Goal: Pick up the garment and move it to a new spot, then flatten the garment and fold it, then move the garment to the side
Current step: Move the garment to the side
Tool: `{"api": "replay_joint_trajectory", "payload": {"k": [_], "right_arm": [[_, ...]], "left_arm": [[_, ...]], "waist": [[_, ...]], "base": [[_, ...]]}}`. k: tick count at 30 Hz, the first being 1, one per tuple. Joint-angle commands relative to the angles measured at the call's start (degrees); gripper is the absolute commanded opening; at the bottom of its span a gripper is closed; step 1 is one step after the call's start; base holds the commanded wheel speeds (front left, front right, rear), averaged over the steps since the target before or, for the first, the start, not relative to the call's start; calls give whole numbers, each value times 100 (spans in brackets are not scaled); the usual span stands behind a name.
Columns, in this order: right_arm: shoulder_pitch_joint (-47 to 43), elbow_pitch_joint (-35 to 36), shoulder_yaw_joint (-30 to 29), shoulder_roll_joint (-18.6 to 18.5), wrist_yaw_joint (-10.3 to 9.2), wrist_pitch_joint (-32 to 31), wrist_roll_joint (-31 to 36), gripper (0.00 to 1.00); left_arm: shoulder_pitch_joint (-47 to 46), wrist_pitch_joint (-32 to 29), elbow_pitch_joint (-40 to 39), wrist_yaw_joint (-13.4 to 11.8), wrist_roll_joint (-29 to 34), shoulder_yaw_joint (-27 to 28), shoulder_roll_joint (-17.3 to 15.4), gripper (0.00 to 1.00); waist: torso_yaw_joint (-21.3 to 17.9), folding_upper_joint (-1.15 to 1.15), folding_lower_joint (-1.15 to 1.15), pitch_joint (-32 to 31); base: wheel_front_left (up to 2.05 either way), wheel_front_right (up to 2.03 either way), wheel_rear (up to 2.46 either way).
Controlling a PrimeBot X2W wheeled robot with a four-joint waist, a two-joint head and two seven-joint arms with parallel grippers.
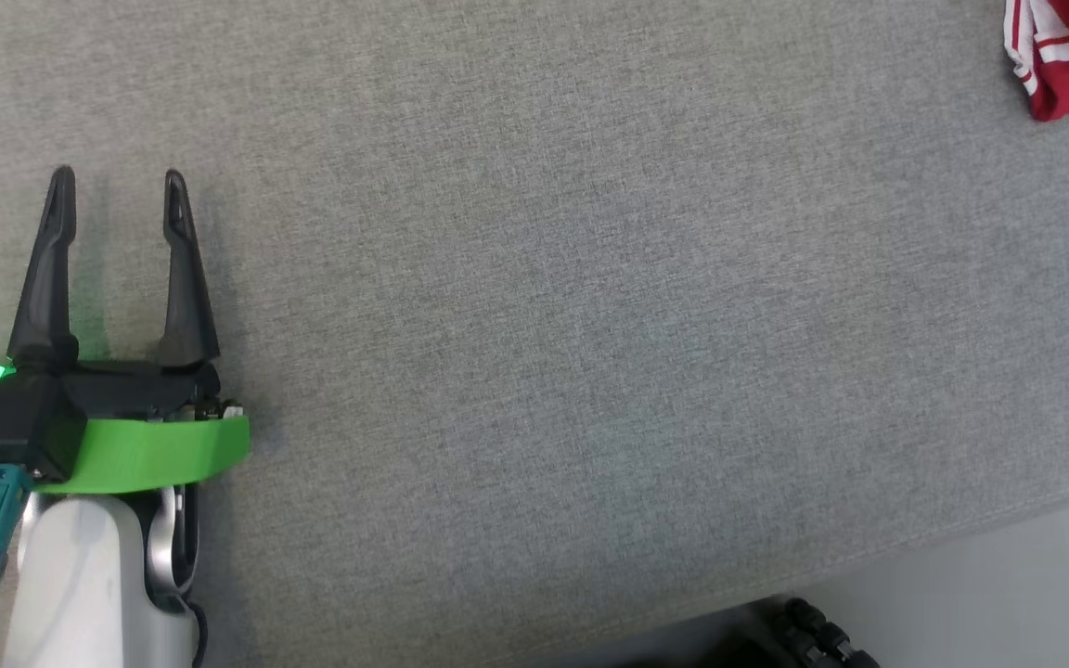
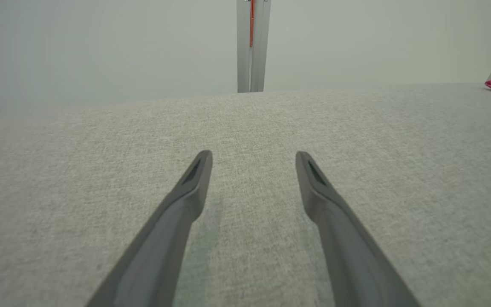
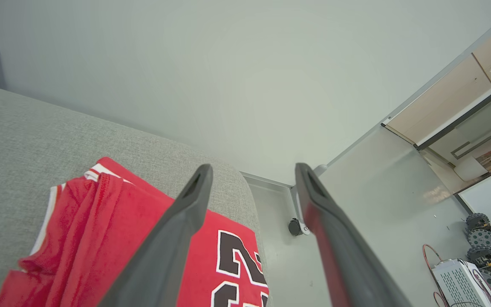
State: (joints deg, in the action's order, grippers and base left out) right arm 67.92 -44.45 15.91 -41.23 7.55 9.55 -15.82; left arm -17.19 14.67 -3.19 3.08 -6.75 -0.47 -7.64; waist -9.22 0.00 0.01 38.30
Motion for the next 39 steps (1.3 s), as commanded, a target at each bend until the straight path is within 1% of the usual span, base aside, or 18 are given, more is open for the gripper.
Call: {"api": "replay_joint_trajectory", "payload": {"k": [1, 5, 12, 14, 19, 25, 30, 39], "right_arm": [[-165, 1, 50, 78, -13, 118, 23, 100], [-390, 204, 176, 368, -13, 375, -35, 100], [-1240, 712, 221, 1065, -13, 552, -65, 100], [-1540, 870, 158, 1245, -13, 561, -45, 100], [-2462, 1543, -139, 1660, -12, 565, 70, 100], [-3610, 2241, -513, 2006, -12, 563, 159, 100], [-4479, 2711, -713, 2263, -12, 564, 182, 100], [-5768, 3455, -1019, 2852, -12, 563, 309, 100]], "left_arm": [[163, 16, 106, -29, -102, 31, 56, 100], [362, 51, 221, -46, -217, 100, 110, 100], [802, 51, 342, -97, -251, 224, 211, 100], [923, 52, 399, -92, -258, 264, 227, 100], [1191, 52, 483, -92, -293, 336, 275, 100], [1387, 53, 637, -36, -316, 380, 320, 100], [1517, 53, 762, -9, -304, 416, 353, 100], [1652, 53, 981, 54, -281, 415, 387, 100]], "waist": [[195, 0, -1, -437], [332, 0, -1, -838], [526, 0, -1, -1562], [565, 0, -1, -1762], [675, 0, -1, -2192], [779, 0, -1, -2579], [801, 0, -1, -2846], [861, 0, -1, -3254]], "base": [[0, 0, 0], [0, 0, 0], [0, 0, 0], [0, 0, 0], [0, 0, 0], [0, 0, 0], [0, 0, 0], [0, 0, 0]]}}
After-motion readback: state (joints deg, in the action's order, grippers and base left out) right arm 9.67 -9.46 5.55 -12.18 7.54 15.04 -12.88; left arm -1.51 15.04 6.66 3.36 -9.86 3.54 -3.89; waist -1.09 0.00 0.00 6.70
